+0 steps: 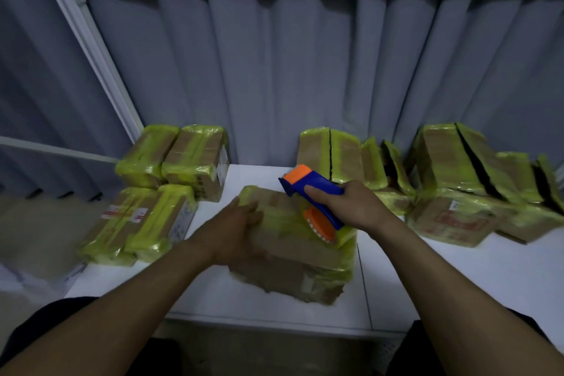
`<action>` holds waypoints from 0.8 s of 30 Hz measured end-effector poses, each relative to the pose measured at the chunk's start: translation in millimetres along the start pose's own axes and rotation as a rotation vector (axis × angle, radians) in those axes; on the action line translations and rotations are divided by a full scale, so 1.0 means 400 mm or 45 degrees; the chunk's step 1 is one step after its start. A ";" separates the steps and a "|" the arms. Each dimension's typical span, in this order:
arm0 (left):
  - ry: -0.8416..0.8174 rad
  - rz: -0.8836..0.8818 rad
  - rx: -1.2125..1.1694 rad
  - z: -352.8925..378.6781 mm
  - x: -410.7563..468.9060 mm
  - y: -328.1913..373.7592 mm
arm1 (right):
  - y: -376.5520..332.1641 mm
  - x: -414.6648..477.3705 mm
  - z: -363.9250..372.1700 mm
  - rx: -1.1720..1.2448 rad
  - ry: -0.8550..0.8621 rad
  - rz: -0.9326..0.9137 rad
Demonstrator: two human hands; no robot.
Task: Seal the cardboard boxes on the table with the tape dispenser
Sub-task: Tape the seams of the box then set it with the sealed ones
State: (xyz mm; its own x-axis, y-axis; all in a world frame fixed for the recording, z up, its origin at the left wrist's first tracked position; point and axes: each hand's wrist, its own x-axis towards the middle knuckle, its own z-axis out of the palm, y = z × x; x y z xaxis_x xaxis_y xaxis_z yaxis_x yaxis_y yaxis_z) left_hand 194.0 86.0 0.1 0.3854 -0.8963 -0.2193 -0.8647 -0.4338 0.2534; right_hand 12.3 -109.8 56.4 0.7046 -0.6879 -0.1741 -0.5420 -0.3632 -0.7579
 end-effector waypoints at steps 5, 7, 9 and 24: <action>0.120 0.022 0.039 0.042 -0.050 0.095 | 0.008 0.009 -0.036 -0.300 -0.157 0.035; 0.106 0.049 0.020 0.060 -0.057 0.101 | 0.013 0.005 -0.034 -0.343 -0.124 -0.014; 0.108 0.054 0.029 0.072 -0.060 0.099 | 0.005 -0.002 -0.032 -0.251 -0.103 -0.071; 0.117 0.102 -0.305 0.060 -0.025 -0.029 | -0.019 0.037 0.021 -0.203 -0.213 -0.205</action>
State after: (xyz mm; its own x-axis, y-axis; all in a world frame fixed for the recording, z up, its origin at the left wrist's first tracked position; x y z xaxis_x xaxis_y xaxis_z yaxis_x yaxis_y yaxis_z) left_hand 192.7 102.1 -23.3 0.3559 -0.9285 -0.1061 -0.7968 -0.3608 0.4848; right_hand 30.7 -112.0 54.5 0.8462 -0.5047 -0.1711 -0.4727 -0.5627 -0.6782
